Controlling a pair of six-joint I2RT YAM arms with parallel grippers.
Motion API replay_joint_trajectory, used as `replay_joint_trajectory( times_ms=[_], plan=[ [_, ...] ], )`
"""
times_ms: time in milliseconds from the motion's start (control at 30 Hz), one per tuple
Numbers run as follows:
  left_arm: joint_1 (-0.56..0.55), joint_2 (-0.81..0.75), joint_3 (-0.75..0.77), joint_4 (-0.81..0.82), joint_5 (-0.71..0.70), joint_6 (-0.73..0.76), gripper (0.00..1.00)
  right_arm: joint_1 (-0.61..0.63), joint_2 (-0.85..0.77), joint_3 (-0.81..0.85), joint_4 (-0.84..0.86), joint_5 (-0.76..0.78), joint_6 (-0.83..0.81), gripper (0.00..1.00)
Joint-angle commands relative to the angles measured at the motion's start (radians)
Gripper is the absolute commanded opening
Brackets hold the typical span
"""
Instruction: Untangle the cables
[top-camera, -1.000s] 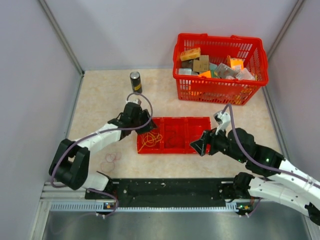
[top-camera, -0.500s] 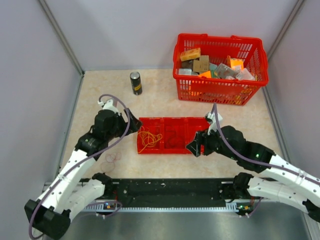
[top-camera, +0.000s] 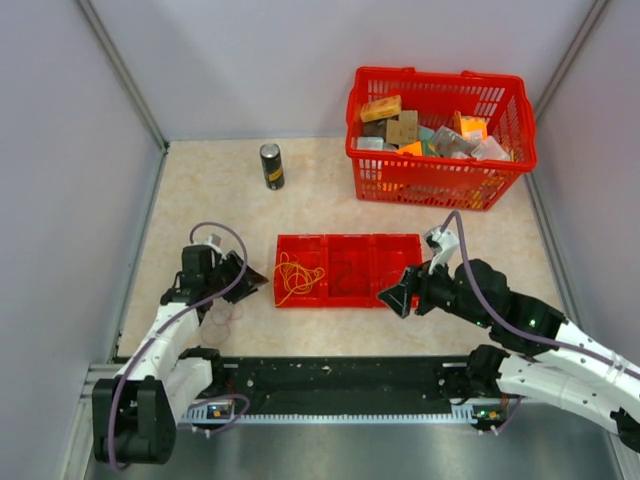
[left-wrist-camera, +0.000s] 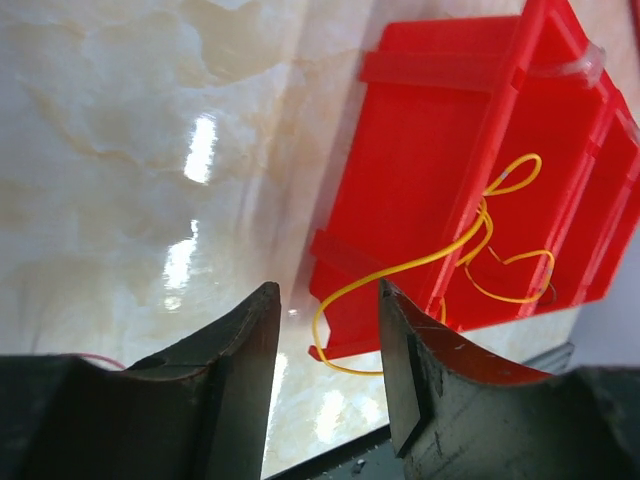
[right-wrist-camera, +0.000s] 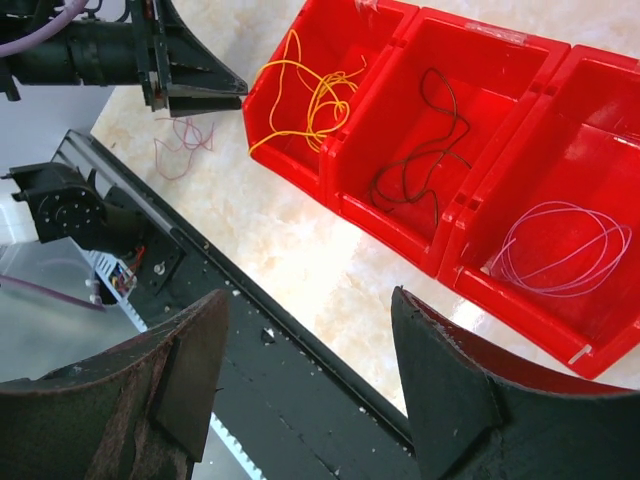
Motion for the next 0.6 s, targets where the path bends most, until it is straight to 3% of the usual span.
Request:
replay_joint_trajectory(
  times_ms=[0,567],
  plan=[
    [0.009,0.015,-0.032,0.150,0.141,-0.018,0.48,-0.009,-0.041,-0.024,0.022,-0.004,0.024,0.66],
    [-0.003,0.150,-0.067,0.254,0.157,-0.032,0.37,-0.009,-0.002,-0.010,0.033,-0.007,0.020,0.66]
  ],
)
